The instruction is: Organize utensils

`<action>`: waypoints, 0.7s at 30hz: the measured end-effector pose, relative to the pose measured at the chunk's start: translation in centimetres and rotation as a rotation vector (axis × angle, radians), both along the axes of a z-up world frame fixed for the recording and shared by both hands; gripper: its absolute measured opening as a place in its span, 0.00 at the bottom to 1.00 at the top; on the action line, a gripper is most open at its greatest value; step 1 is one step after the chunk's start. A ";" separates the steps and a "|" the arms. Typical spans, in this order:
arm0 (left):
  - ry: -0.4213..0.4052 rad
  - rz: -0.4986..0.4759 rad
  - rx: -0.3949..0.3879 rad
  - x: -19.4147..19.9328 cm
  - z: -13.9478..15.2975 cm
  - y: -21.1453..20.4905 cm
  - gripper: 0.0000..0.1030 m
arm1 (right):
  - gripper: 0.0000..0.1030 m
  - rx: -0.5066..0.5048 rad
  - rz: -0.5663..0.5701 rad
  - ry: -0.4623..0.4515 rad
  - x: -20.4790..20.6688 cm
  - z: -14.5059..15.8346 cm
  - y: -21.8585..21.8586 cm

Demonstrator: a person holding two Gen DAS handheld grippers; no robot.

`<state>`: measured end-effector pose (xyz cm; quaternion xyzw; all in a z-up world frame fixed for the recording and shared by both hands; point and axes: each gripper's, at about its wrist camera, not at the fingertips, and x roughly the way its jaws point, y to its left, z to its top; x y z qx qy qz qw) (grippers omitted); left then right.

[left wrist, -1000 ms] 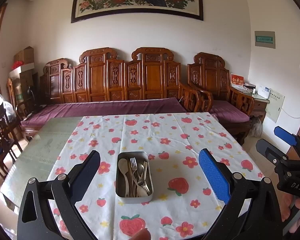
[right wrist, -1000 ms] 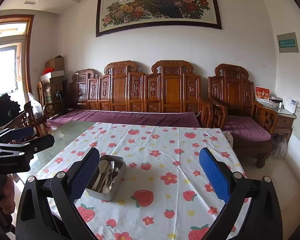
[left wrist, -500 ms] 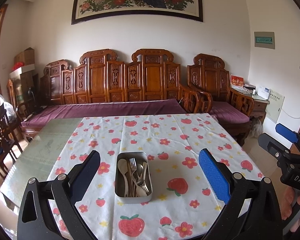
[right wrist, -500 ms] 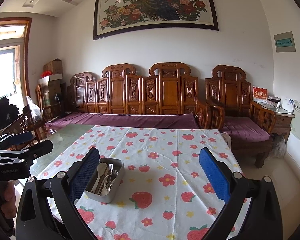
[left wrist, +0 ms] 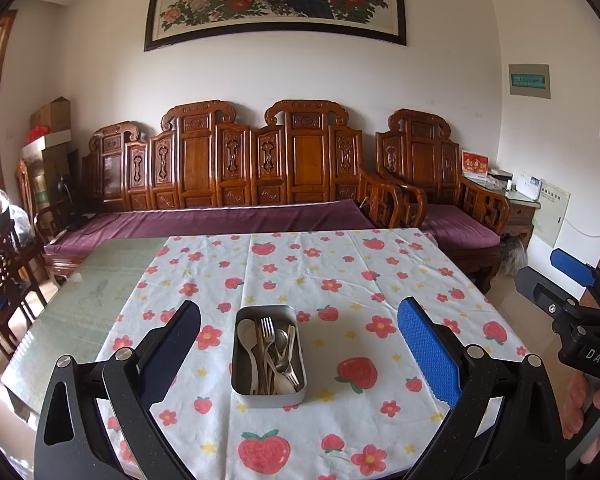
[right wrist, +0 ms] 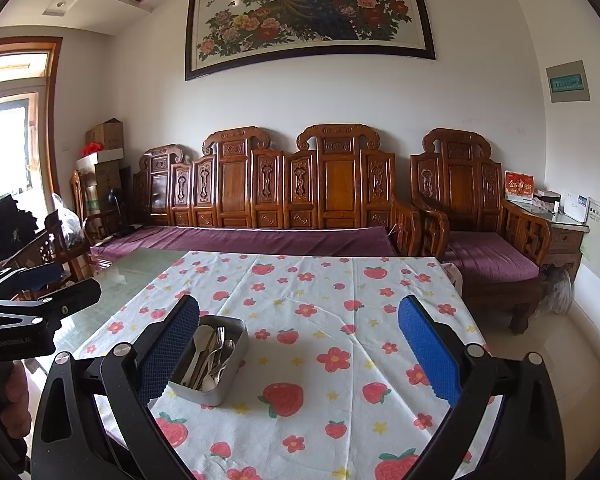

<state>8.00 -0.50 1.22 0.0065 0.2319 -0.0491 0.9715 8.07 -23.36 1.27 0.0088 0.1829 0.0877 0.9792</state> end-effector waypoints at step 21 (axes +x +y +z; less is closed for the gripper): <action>-0.005 0.003 -0.002 0.0 0.3 0.4 0.92 | 0.98 0.001 -0.001 0.000 0.0 -0.1 -0.1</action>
